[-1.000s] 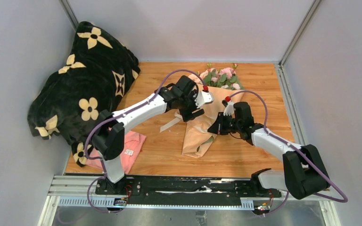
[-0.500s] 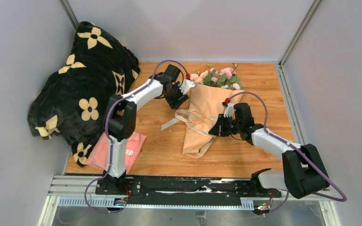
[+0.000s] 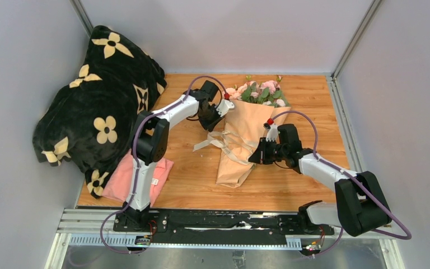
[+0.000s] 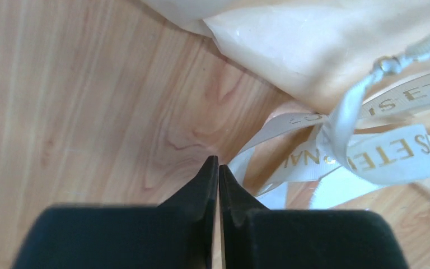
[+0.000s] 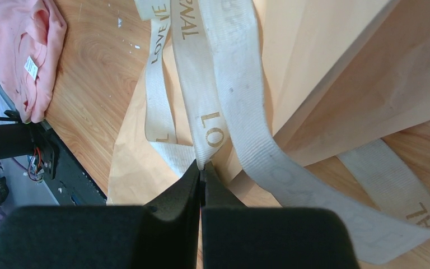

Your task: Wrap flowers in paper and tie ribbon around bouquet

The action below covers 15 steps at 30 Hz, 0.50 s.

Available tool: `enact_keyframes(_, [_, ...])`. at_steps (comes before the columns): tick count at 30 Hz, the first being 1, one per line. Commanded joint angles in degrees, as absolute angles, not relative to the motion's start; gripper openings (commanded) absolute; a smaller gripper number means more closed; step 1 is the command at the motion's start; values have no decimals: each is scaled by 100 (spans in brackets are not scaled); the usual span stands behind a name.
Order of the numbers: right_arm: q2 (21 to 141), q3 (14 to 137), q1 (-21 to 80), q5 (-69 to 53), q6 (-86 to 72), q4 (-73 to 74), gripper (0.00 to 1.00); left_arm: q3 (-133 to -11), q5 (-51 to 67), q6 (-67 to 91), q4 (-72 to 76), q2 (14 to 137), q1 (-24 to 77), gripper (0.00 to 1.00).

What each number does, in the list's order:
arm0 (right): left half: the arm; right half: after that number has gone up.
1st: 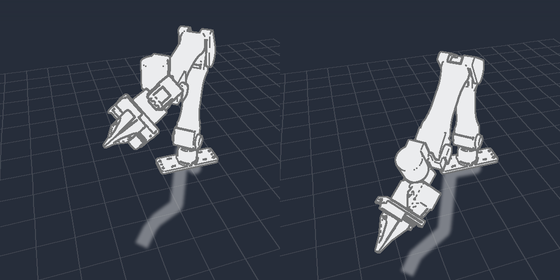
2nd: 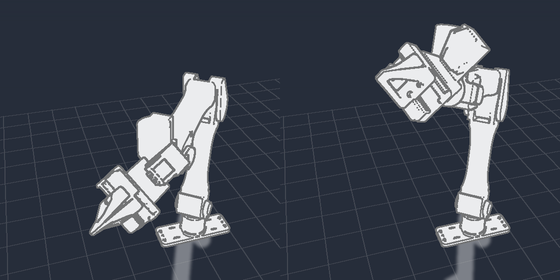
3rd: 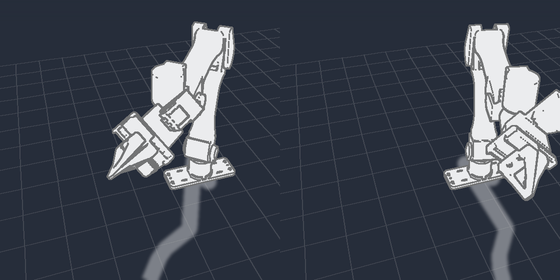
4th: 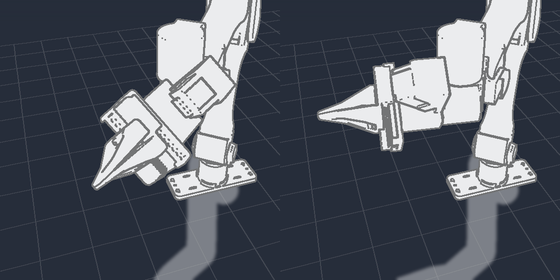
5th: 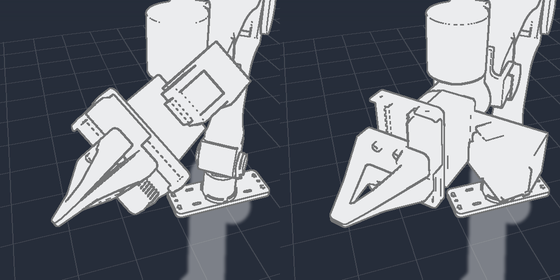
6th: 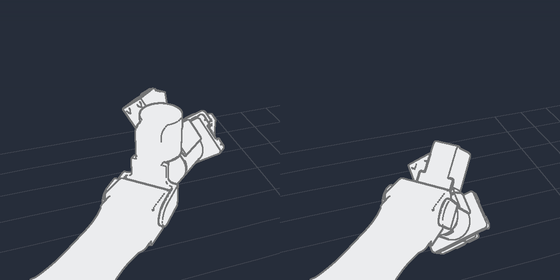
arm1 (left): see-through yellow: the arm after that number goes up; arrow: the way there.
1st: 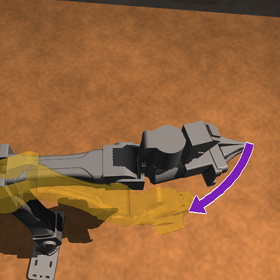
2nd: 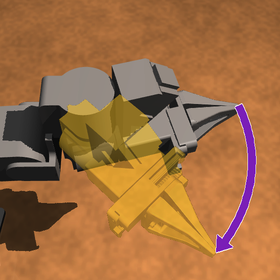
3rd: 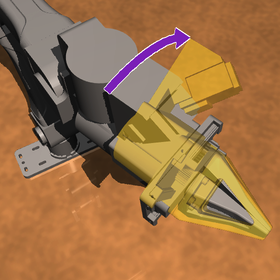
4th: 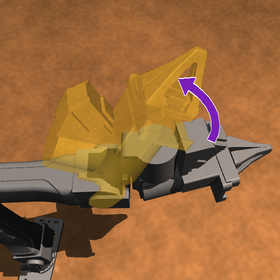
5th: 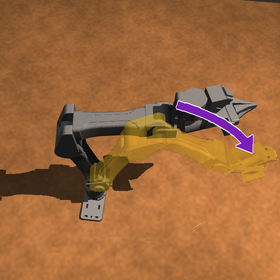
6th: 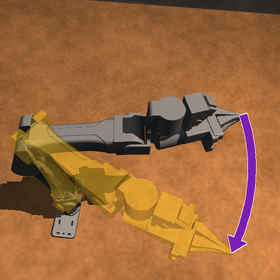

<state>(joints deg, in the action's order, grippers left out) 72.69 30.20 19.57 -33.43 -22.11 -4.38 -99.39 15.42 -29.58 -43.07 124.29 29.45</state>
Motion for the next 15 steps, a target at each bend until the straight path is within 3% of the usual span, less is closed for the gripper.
enact_keyframes(1, [7183,3035,1881,-3290,-2076,-165,0,-9945,1840,-3001,-4614,12472,2966,0])
enact_keyframes(15, [7333,3094,1837,-3261,-1954,-34,0,-8969,2293,-2816,-4105,10630,3049,0])
